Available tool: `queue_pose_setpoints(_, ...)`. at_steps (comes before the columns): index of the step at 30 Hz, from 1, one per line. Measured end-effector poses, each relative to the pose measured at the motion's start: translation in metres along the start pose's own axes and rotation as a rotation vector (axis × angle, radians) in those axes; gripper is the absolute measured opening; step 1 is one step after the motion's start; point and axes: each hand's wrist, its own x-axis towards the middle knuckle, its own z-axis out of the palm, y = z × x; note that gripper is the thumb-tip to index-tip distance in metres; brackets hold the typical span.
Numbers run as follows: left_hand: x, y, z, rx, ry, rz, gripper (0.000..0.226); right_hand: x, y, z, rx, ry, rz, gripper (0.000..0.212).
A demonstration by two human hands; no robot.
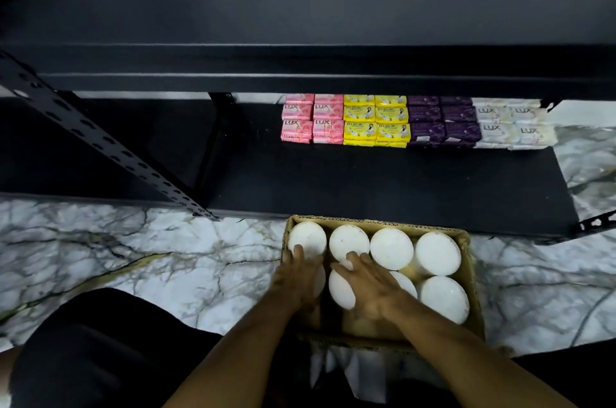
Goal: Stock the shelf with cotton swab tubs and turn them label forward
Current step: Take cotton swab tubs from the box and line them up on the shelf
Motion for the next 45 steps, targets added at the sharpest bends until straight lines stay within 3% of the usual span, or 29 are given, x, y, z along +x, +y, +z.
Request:
queue_pose_setpoints(6,-0.024,0.006,-0.062,0.029,-0.029,0.040,0.096,-0.011,0.001,-0.033,0.018,0.006,0.006,0.098)
queue_pose_setpoints(10,-0.047,0.005,-0.097,0.050,0.074,0.054,0.100,-0.024,-0.003,-0.080,-0.031,0.066,-0.014,0.092)
queue_pose_setpoints(22,-0.121,0.003,-0.224,0.082,0.318,0.071,0.105,-0.084,-0.040,-0.216,-0.202,0.197,-0.063,0.101)
queue_pose_setpoints(31,-0.191,-0.001,-0.328,0.133,0.429,0.088,0.097,-0.137,-0.087,-0.320,-0.272,0.335,-0.095,0.069)
queue_pose_setpoints(45,-0.239,-0.022,-0.421,0.153,0.475,0.074,0.085,-0.161,-0.126,-0.411,-0.262,0.441,-0.144,0.076)
